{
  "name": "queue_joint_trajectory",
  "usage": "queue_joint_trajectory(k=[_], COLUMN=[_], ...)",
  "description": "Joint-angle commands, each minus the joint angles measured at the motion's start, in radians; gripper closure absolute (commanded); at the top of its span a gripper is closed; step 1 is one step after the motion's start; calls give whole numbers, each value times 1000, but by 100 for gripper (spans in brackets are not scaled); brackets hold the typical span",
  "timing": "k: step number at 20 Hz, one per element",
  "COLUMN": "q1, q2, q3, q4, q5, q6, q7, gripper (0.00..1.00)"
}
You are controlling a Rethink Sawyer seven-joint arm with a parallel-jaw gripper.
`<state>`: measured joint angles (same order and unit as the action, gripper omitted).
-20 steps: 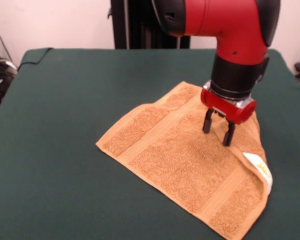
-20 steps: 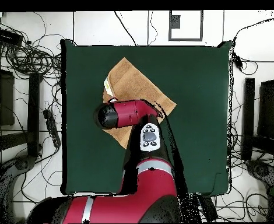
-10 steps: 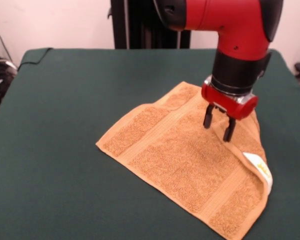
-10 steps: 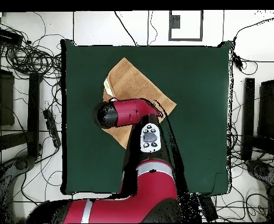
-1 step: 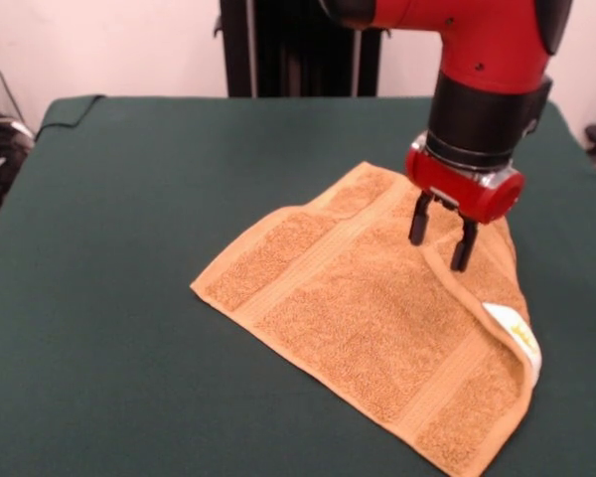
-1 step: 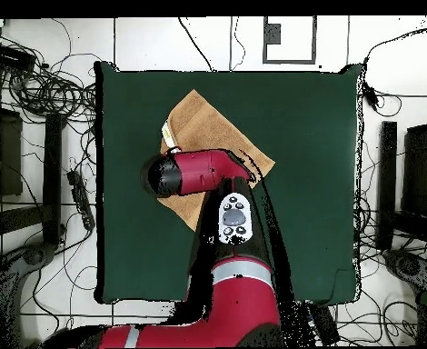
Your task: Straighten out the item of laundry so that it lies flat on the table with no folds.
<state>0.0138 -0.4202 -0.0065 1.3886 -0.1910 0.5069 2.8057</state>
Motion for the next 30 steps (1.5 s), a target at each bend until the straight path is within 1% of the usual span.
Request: queue_joint_trajectory(k=[1, 6, 12, 17, 30], q1=[26, 47, 52, 69, 62], q2=[52, 97, 98, 130, 158], q3=[52, 31, 27, 10, 3], q4=[51, 33, 55, 50, 52], q5=[47, 34, 28, 6, -20], q6=[56, 2, -20, -56, -69], q7=[59, 88, 92, 98, 52], gripper=[0, 0, 0, 0, 0])
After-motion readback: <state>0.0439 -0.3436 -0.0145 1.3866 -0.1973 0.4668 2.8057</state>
